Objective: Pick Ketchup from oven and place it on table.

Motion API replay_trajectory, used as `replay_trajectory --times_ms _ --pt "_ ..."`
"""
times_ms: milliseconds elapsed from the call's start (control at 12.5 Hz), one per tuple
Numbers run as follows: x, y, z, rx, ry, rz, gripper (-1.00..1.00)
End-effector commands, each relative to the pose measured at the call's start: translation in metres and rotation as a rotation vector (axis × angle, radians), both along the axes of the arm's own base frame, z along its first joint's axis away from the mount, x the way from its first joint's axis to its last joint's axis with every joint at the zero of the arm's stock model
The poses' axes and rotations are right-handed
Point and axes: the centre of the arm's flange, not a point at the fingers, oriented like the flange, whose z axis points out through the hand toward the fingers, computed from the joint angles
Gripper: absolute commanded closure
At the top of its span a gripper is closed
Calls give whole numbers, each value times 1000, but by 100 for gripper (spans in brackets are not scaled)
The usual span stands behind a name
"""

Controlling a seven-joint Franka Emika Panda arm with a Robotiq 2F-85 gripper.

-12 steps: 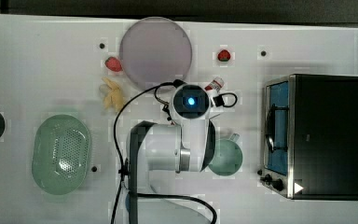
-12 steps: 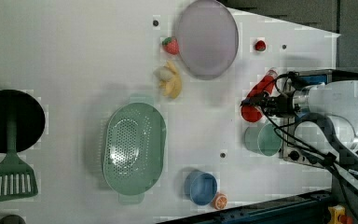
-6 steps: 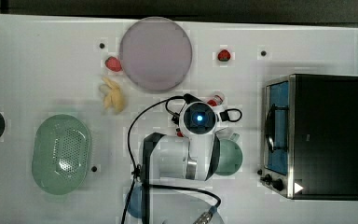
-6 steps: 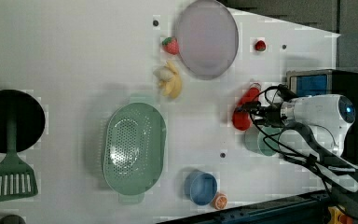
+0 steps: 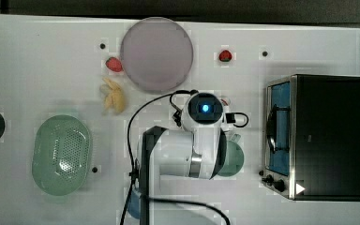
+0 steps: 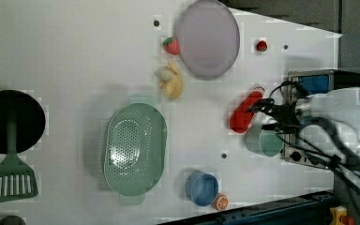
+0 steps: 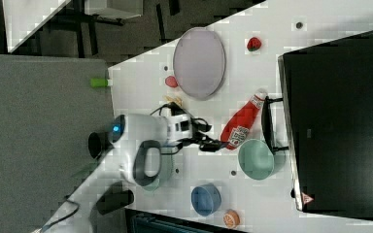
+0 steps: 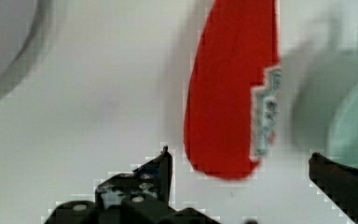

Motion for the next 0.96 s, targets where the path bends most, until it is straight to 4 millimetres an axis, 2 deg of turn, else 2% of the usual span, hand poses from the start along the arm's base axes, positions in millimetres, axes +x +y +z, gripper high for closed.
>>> replay_trajectory --times_ms 80,240,480,720,800,960 --pt "46 -11 188 27 -235 -147 -100" --pt "52 -16 264 29 -253 -195 -100" --pt "44 -26 336 -32 -158 -209 -100" --pt "33 -29 382 -36 -134 -225 -100" --pt "34 -29 393 -35 -160 -225 -100" --pt "34 -28 401 -35 -179 -223 -100"
